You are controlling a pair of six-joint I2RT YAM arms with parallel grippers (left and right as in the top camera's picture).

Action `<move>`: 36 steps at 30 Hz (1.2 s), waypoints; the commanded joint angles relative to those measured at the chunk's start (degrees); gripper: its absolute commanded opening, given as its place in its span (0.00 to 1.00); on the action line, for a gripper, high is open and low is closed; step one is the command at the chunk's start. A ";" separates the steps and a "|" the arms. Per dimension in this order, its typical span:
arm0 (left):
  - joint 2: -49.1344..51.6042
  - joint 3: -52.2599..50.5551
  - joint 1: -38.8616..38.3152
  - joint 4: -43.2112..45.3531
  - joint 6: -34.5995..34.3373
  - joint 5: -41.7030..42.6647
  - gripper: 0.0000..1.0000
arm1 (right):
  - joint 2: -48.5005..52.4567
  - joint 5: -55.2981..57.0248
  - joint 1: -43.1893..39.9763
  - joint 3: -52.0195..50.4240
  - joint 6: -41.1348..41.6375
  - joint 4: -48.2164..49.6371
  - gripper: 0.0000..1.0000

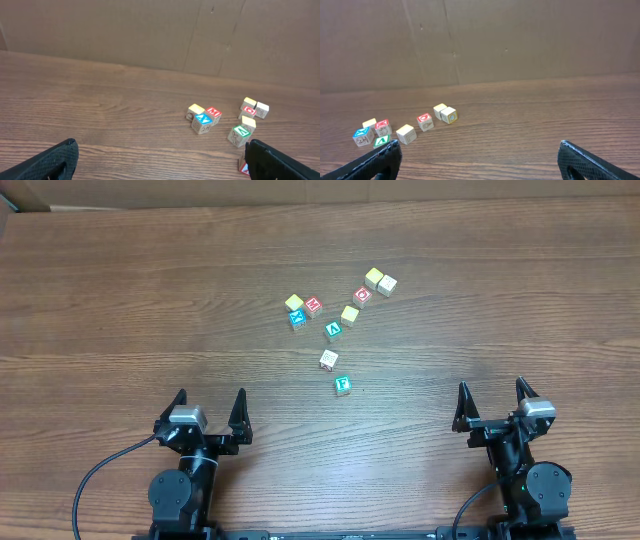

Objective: Flip 3 blocks

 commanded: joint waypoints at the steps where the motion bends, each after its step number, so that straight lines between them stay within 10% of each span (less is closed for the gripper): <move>1: -0.70 -0.66 -0.26 0.20 1.29 -0.81 1.00 | -0.61 0.55 -0.44 -0.59 -0.24 0.35 1.00; 36: -0.70 -0.66 -0.26 1.07 0.59 -1.36 1.00 | -0.61 -1.66 -0.44 -0.59 0.20 1.11 1.00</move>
